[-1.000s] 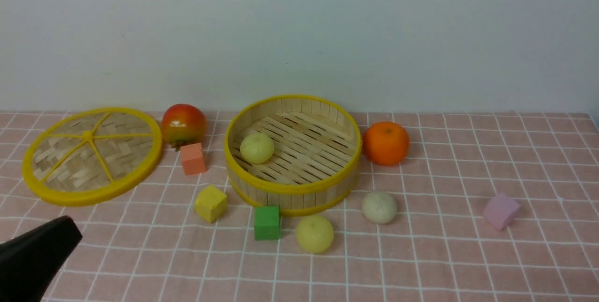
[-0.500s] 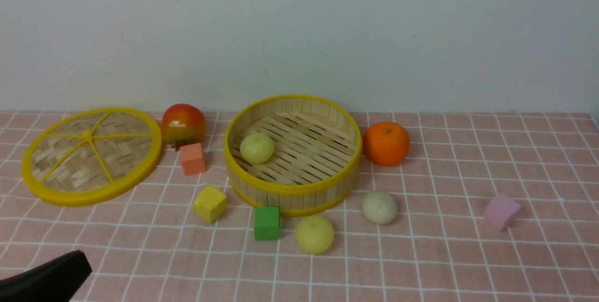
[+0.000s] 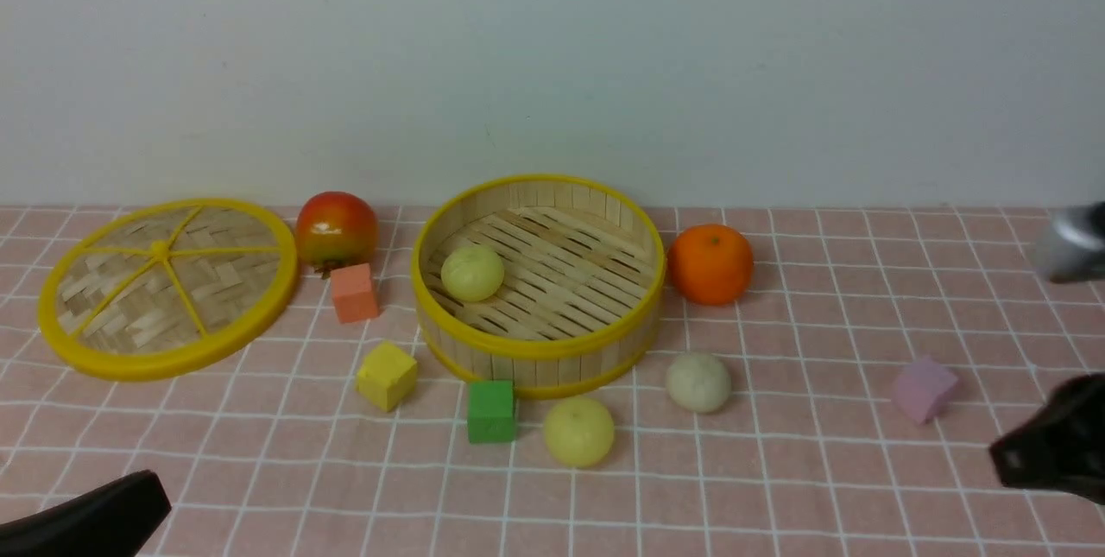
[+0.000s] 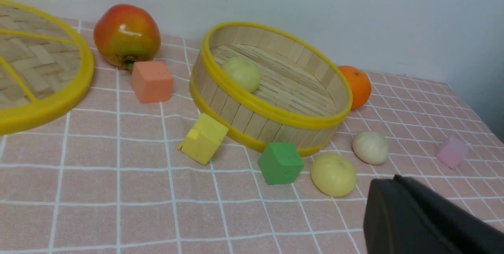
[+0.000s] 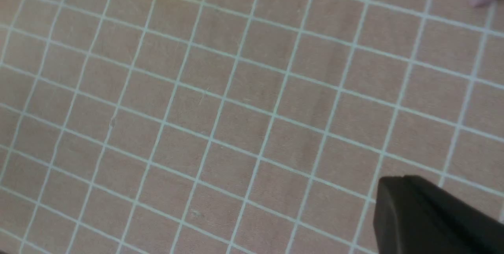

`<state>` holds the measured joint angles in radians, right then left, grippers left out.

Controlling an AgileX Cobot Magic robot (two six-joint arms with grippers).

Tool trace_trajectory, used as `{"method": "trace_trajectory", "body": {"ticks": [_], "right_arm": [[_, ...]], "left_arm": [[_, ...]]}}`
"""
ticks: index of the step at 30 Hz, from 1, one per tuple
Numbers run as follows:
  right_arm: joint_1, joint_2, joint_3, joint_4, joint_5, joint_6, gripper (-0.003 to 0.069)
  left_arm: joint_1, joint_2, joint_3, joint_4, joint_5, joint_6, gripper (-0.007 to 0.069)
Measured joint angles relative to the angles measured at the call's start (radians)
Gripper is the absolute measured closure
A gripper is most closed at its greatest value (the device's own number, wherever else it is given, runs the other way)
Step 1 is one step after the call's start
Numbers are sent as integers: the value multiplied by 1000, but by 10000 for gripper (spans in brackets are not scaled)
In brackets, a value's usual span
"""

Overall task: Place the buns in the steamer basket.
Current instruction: Use the right arm to grab a steamed stuffed bun

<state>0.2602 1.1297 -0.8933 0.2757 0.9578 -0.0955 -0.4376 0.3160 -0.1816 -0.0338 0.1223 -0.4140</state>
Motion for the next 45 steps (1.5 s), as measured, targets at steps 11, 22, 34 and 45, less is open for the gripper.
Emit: {"method": "trace_trajectory", "body": {"ticks": [11,22,34,45], "right_arm": [[274,534,-364,-238,-28,177,641],[204,865,-687,-256,24,225,457],[176,936,-710,-167,-84,201,349],[176,960,-710,-208,-92,201,351]], "left_arm": [[0,0,0,0,0,0,627],[0,0,0,0,0,0,621],[0,0,0,0,2,0,608],[0,0,0,0,2,0,598]]}}
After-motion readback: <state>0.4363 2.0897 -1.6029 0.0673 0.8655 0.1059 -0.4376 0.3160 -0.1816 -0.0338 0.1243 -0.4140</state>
